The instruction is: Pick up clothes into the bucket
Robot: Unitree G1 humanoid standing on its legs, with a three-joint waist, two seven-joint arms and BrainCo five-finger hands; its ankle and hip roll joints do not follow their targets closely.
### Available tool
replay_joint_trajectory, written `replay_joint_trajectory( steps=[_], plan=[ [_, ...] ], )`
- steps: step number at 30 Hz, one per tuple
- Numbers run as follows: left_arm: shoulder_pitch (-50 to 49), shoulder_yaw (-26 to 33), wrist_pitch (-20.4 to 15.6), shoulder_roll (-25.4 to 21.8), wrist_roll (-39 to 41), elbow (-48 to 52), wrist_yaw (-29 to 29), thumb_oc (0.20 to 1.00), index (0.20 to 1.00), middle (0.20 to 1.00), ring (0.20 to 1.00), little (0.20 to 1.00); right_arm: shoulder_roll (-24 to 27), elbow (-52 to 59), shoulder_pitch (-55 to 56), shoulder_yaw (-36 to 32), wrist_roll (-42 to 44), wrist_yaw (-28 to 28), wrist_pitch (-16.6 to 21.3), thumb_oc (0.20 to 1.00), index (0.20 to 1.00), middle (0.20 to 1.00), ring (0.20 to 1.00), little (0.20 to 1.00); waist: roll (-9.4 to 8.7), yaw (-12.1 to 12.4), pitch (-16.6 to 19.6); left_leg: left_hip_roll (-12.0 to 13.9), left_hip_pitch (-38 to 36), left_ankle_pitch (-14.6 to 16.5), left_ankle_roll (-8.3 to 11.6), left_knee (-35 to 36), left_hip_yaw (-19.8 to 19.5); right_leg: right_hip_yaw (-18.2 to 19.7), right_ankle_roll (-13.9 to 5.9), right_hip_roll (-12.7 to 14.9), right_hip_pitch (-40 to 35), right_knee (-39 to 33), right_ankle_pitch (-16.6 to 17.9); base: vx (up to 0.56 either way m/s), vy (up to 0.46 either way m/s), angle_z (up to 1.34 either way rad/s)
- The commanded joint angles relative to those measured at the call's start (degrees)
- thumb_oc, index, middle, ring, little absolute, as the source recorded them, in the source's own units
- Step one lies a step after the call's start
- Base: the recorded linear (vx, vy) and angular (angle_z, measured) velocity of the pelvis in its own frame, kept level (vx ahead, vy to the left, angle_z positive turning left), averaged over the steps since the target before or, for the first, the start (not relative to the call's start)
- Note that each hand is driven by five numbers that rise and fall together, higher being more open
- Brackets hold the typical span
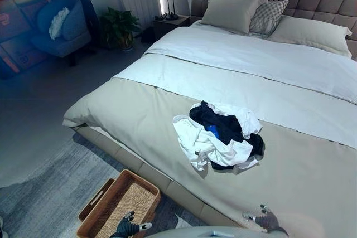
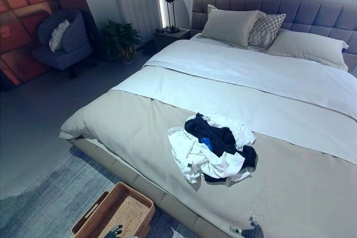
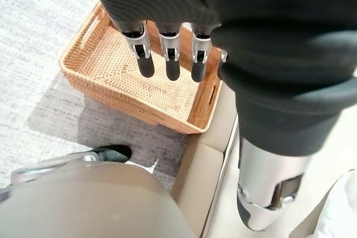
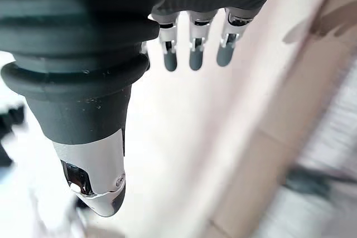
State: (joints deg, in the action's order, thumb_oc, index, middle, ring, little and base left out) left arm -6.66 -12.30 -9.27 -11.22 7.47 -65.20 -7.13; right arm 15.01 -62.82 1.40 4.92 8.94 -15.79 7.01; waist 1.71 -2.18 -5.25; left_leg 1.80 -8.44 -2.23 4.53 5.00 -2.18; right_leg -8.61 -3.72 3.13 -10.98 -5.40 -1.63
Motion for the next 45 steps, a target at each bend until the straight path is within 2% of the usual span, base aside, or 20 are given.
replay_joint_trajectory(
  steps=[1, 5, 7, 9, 11, 18, 19, 25, 30, 32, 35, 38, 39, 45],
  plan=[
    [3.4, -1.9, -0.6, 1.6, -1.9, 0.2, -2.1, 1.000, 1.000, 1.000, 1.000, 1.000, 3.2, 0.8, -8.6, -1.0, 0.1, -5.5, 1.3, 1.000, 1.000, 1.000, 1.000, 1.000, -3.25, 1.7, -1.4, -3.9, 1.4, 6.2, -2.78, -4.9, -0.8, -2.2, -3.43, 4.2, 0.7, 2.9, -0.5, -0.02, 0.022, 0.04],
    [2.9, -3.5, -1.1, 1.1, -0.7, 2.7, -2.9, 1.000, 1.000, 1.000, 1.000, 1.000, 8.3, 4.6, -17.4, -0.9, -2.8, -10.1, 0.9, 1.000, 1.000, 1.000, 1.000, 1.000, -3.53, 3.2, -2.8, -4.4, 3.5, 6.0, -2.98, -6.0, -1.7, -2.4, -3.50, 4.5, 2.3, 3.7, -0.3, -0.03, 0.030, 0.07],
    [3.0, -3.8, -1.4, 1.0, -0.9, 3.2, -3.1, 1.000, 1.000, 1.000, 1.000, 1.000, 11.5, 7.6, -19.9, 1.4, -10.4, -12.8, 0.2, 1.000, 1.000, 1.000, 1.000, 1.000, -3.53, 3.9, -3.5, -4.8, 4.8, 5.7, -3.15, -6.5, -2.3, -2.7, -3.51, 4.7, 3.3, 4.3, -0.3, -0.03, 0.033, 0.15],
    [3.3, -3.8, -1.7, 0.9, -1.0, 3.1, -3.2, 1.000, 1.000, 1.000, 1.000, 1.000, 12.6, 9.9, -20.7, 1.9, -13.0, -13.7, 0.3, 1.000, 1.000, 1.000, 1.000, 1.000, -3.49, 4.0, -3.9, -4.9, 5.4, 5.7, -3.18, -6.8, -2.6, -3.0, -3.49, 4.8, 3.9, 4.8, -0.4, -0.03, 0.025, 0.12],
    [4.0, -4.9, -2.6, 0.1, -1.8, 4.5, -3.6, 1.000, 1.000, 1.000, 1.000, 1.000, 16.2, 11.2, -25.4, 4.4, -18.7, -16.2, 0.0, 1.000, 1.000, 1.000, 1.000, 1.000, -3.58, 5.4, -4.9, -5.3, 7.2, 5.2, -3.25, -7.2, -3.9, -4.0, -3.52, 5.2, 5.1, 5.7, -0.5, -0.05, 0.020, 0.08],
    [7.6, -6.7, -3.5, -1.3, -0.9, 5.7, -4.7, 1.000, 1.000, 1.000, 1.000, 1.000, 20.0, 11.8, -36.0, 11.2, -25.8, -17.5, -2.2, 1.000, 1.000, 1.000, 1.000, 1.000, -3.07, 7.5, -8.4, -6.3, 12.5, 4.2, -3.53, -9.1, -7.2, -6.1, -3.27, 6.4, 10.7, 11.1, -1.6, -0.09, 0.017, 0.27],
    [9.3, -7.4, -3.7, -1.6, 0.1, 6.5, -5.2, 1.000, 1.000, 1.000, 1.000, 1.000, 21.3, 10.7, -39.4, 14.0, -27.9, -16.7, -3.1, 1.000, 1.000, 1.000, 1.000, 1.000, -2.58, 8.0, -10.0, -6.8, 14.3, 3.8, -3.62, -10.0, -8.3, -6.7, -3.04, 6.9, 12.8, 13.0, -1.8, -0.10, 0.024, 0.29],
    [14.3, -10.2, -4.3, -0.8, 2.6, 7.1, -6.7, 1.000, 1.000, 1.000, 1.000, 1.000, 23.2, 3.9, -48.1, 22.6, -36.8, -17.6, -7.4, 1.000, 1.000, 1.000, 1.000, 1.000, -1.92, 8.9, -13.7, -7.2, 18.8, 2.9, -3.32, -12.2, -10.6, -8.6, -2.59, 7.8, 16.3, 15.5, -2.1, -0.05, -0.001, 0.29],
    [16.4, -12.4, -4.4, -0.9, 4.8, 8.4, -6.9, 1.000, 1.000, 1.000, 1.000, 1.000, 24.5, -4.0, -55.7, 27.4, -38.0, -17.0, -9.5, 1.000, 1.000, 1.000, 1.000, 1.000, -1.69, 9.8, -16.2, -7.0, 21.8, 2.5, -2.94, -13.3, -11.4, -9.4, -2.53, 8.3, 19.2, 17.3, -2.5, -0.04, -0.014, 0.21],
    [17.0, -12.6, -4.3, -0.9, 5.2, 8.6, -7.1, 1.000, 1.000, 1.000, 1.000, 1.000, 24.7, -4.6, -57.1, 27.5, -37.0, -17.2, -9.5, 1.000, 1.000, 1.000, 1.000, 1.000, -1.65, 9.7, -16.8, -6.9, 22.7, 2.4, -2.88, -13.7, -11.4, -9.2, -2.50, 8.3, 20.3, 18.0, -2.5, -0.04, -0.003, 0.07],
    [18.4, -14.7, -4.0, -1.1, 5.7, 9.4, -7.2, 1.000, 1.000, 1.000, 1.000, 1.000, 26.5, -11.1, -60.6, 27.7, -33.2, -16.9, -10.0, 1.000, 1.000, 1.000, 1.000, 1.000, -1.15, 10.4, -18.8, -6.7, 24.8, 2.2, -2.66, -14.5, -11.6, -9.2, -2.22, 8.5, 22.7, 19.8, -3.1, -0.03, -0.018, 0.01],
    [18.8, -14.5, -3.9, -1.2, 6.5, 9.5, -7.4, 1.000, 1.000, 1.000, 1.000, 1.000, 27.3, -11.8, -61.8, 27.7, -32.5, -16.8, -10.4, 1.000, 1.000, 1.000, 1.000, 1.000, -1.15, 10.3, -19.6, -6.6, 25.5, 1.9, -2.60, -14.6, -11.7, -9.1, -2.13, 8.5, 23.9, 20.6, -3.2, -0.05, -0.028, 0.03],
    [19.8, -14.9, -3.6, -0.9, 7.0, 9.0, -7.7, 1.000, 1.000, 1.000, 1.000, 1.000, 28.5, -13.4, -62.7, 26.7, -30.6, -18.0, -10.8, 1.000, 1.000, 1.000, 1.000, 1.000, -0.74, 10.0, -20.8, -6.4, 26.6, 1.2, -2.39, -14.4, -12.0, -9.5, -2.00, 8.6, 25.3, 21.3, -3.4, -0.03, -0.024, 0.02],
    [20.8, -15.6, -3.5, -0.8, 7.7, 9.6, -8.7, 1.000, 1.000, 1.000, 1.000, 1.000, 30.4, -12.2, -62.8, 23.6, -26.6, -22.6, -10.8, 1.000, 1.000, 1.000, 1.000, 1.000, 0.38, 9.1, -22.5, -6.1, 27.9, 0.0, -2.17, -13.4, -12.9, -10.1, -1.74, 8.9, 27.7, 22.9, -3.9, -0.03, -0.026, 0.03]
  ],
)
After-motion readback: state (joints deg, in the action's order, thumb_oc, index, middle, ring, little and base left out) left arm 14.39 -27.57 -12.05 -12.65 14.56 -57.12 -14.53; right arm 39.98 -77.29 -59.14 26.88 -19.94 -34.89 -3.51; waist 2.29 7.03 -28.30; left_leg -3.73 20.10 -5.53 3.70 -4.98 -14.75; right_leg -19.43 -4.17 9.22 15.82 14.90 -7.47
